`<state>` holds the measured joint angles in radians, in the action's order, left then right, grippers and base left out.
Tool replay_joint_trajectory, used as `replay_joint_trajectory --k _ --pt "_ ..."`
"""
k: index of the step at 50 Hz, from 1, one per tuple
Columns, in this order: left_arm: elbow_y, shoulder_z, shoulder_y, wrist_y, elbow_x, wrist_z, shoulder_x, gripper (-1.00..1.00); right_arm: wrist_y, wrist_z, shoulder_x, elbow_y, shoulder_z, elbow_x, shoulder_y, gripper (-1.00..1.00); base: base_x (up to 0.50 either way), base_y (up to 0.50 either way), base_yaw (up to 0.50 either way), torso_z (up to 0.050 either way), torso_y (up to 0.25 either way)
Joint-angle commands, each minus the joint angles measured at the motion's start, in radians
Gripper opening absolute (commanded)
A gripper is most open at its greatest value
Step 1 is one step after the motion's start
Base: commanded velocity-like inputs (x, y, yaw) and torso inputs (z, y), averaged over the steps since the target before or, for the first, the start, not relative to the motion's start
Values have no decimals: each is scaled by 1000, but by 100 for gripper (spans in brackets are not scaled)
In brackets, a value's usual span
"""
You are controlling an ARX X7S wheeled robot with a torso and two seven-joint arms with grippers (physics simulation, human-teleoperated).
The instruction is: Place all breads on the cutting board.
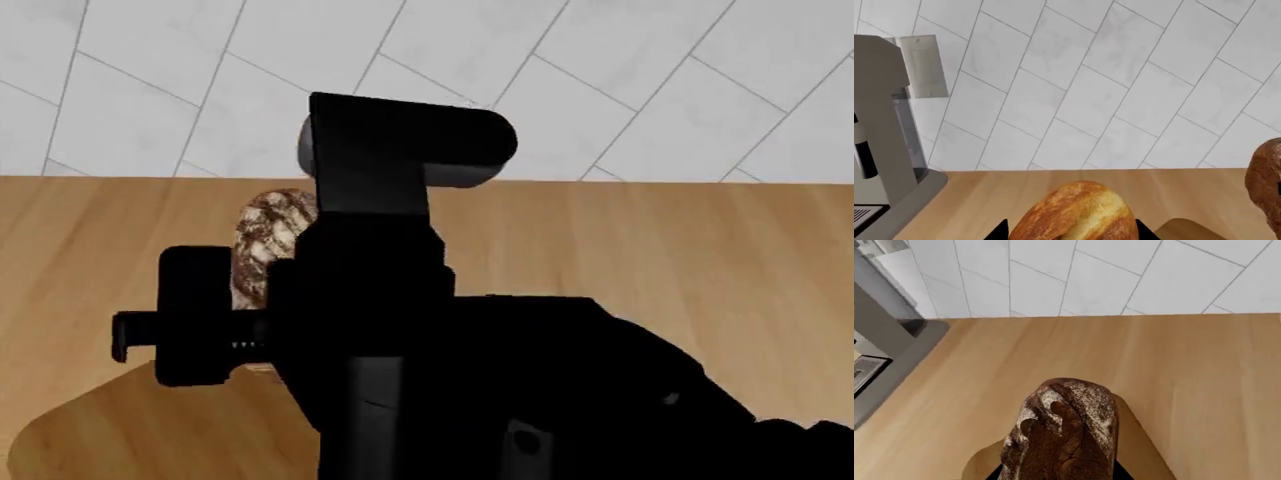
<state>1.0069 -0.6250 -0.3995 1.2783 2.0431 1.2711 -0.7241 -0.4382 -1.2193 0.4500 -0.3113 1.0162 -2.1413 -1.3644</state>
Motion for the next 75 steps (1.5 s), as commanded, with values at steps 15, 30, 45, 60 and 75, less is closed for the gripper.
replay_joint_trajectory --k 15,30,45,60,75 --pt "-16 -59 25 12 12 -19 26 -100 361 -242 -430 235 127 3 84 -100 0 0 0 0 0" --pt "-25 -107 44 91 -59 -104 98 -100 383 -90 -439 405 278 -93 74 -100 0 0 0 0 0" --pt "-54 -22 8 -6 6 -13 6 -100 367 -9 -436 491 343 -131 83 -100 1 0 0 0 0" --pt "-25 -78 55 43 -44 -72 69 -100 381 -27 -414 419 354 -136 62 100 1 1 1 0 0" --pt "-23 -93 61 62 -67 -92 79 -100 355 -131 -171 217 122 -224 -226 100 0 0 0 0 0"
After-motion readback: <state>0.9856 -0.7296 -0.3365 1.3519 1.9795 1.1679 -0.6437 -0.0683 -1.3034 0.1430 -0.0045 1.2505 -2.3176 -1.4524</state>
